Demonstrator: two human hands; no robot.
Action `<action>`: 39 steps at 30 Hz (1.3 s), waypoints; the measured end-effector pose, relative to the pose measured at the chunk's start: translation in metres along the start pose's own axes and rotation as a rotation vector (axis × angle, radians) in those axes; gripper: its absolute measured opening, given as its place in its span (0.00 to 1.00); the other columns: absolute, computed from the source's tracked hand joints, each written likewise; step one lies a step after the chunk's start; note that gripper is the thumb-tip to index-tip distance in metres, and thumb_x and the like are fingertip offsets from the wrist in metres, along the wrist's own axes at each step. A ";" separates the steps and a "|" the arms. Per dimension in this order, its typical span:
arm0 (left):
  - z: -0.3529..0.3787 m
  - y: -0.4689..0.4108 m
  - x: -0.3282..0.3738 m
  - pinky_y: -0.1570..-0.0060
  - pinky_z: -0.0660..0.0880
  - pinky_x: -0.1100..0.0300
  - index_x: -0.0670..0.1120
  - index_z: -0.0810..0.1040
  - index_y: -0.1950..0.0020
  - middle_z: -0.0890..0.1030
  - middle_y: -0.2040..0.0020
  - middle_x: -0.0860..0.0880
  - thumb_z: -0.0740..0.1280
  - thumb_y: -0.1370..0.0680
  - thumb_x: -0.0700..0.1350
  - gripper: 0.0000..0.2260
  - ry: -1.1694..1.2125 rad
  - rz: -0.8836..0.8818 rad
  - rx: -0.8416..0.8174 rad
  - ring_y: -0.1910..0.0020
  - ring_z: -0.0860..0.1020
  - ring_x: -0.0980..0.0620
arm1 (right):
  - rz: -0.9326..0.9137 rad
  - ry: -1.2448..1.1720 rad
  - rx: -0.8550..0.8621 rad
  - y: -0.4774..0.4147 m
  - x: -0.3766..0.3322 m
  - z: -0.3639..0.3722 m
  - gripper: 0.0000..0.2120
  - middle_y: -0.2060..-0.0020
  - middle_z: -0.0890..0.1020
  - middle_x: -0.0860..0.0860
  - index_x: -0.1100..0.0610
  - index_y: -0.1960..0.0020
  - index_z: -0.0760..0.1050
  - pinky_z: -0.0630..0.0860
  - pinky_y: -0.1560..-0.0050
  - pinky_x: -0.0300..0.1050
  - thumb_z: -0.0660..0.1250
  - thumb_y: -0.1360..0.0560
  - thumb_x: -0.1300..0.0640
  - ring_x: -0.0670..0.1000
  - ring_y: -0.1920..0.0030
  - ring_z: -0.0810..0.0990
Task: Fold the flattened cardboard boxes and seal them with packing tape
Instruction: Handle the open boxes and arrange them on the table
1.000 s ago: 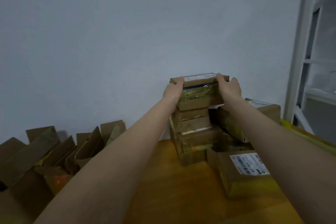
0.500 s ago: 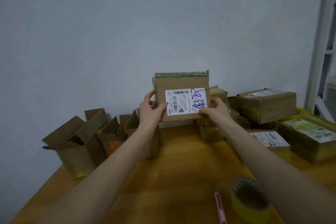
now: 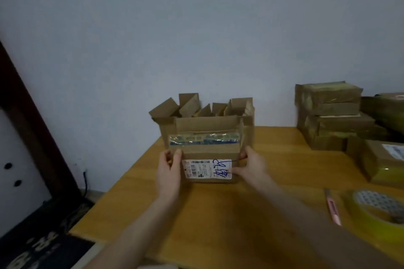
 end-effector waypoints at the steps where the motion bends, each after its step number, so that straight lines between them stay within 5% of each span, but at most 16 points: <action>1: -0.014 -0.004 -0.009 0.51 0.72 0.59 0.49 0.71 0.37 0.77 0.47 0.53 0.59 0.20 0.56 0.16 -0.020 -0.023 0.033 0.51 0.75 0.57 | -0.009 0.021 -0.024 0.002 -0.006 0.016 0.17 0.56 0.77 0.49 0.52 0.55 0.66 0.74 0.61 0.41 0.75 0.31 0.57 0.48 0.58 0.76; 8: -0.068 -0.052 -0.057 0.46 0.77 0.44 0.49 0.74 0.43 0.77 0.45 0.46 0.56 0.28 0.67 0.26 -0.159 -0.168 0.171 0.50 0.78 0.47 | -0.097 0.073 -0.112 0.004 -0.049 0.093 0.13 0.49 0.79 0.49 0.51 0.42 0.69 0.80 0.54 0.41 0.68 0.25 0.56 0.47 0.55 0.78; 14: -0.075 -0.085 -0.043 0.46 0.72 0.52 0.44 0.69 0.33 0.76 0.43 0.50 0.57 0.18 0.48 0.15 -0.159 -0.216 0.107 0.46 0.76 0.47 | -0.106 0.086 -0.173 -0.012 -0.074 0.134 0.21 0.46 0.80 0.52 0.53 0.32 0.65 0.81 0.54 0.45 0.67 0.24 0.55 0.50 0.52 0.81; 17: -0.074 -0.084 -0.039 0.38 0.68 0.49 0.43 0.63 0.27 0.69 0.30 0.44 0.58 0.19 0.45 0.20 -0.146 -0.263 0.156 0.36 0.71 0.43 | -0.110 0.076 -0.181 -0.019 -0.077 0.135 0.27 0.38 0.76 0.51 0.51 0.28 0.63 0.79 0.46 0.47 0.68 0.24 0.55 0.52 0.43 0.78; 21: -0.059 -0.053 0.001 0.37 0.70 0.51 0.45 0.64 0.28 0.65 0.32 0.45 0.62 0.22 0.40 0.22 -0.211 0.058 0.341 0.36 0.70 0.47 | -0.166 0.070 0.027 -0.028 -0.070 0.084 0.22 0.37 0.72 0.47 0.48 0.32 0.67 0.76 0.43 0.46 0.67 0.24 0.57 0.49 0.39 0.74; 27: 0.086 -0.020 0.084 0.40 0.71 0.58 0.48 0.69 0.34 0.68 0.39 0.51 0.64 0.22 0.40 0.17 -0.124 0.306 -0.027 0.45 0.71 0.56 | -0.070 0.056 0.320 -0.045 -0.019 -0.043 0.16 0.40 0.73 0.49 0.50 0.37 0.71 0.73 0.44 0.43 0.65 0.24 0.56 0.49 0.40 0.72; 34: 0.273 0.004 0.126 0.36 0.70 0.55 0.47 0.69 0.32 0.68 0.34 0.48 0.63 0.21 0.43 0.16 -0.086 0.217 -0.396 0.37 0.71 0.52 | 0.149 0.016 0.591 -0.072 0.076 -0.187 0.16 0.36 0.70 0.52 0.51 0.35 0.70 0.72 0.43 0.46 0.64 0.23 0.55 0.53 0.38 0.71; 39: 0.375 -0.014 0.140 0.35 0.66 0.55 0.46 0.63 0.27 0.65 0.28 0.46 0.60 0.19 0.50 0.22 -0.008 0.081 -0.513 0.32 0.68 0.47 | 0.274 -0.049 0.739 -0.117 0.135 -0.265 0.25 0.29 0.62 0.55 0.54 0.27 0.61 0.71 0.37 0.53 0.63 0.22 0.52 0.57 0.32 0.67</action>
Point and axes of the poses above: each hand's wrist, its own y-axis away from the middle knuckle, its own z-axis out of the palm, x = y × z, the point moved 5 cm from there along -y, towards the middle knuckle
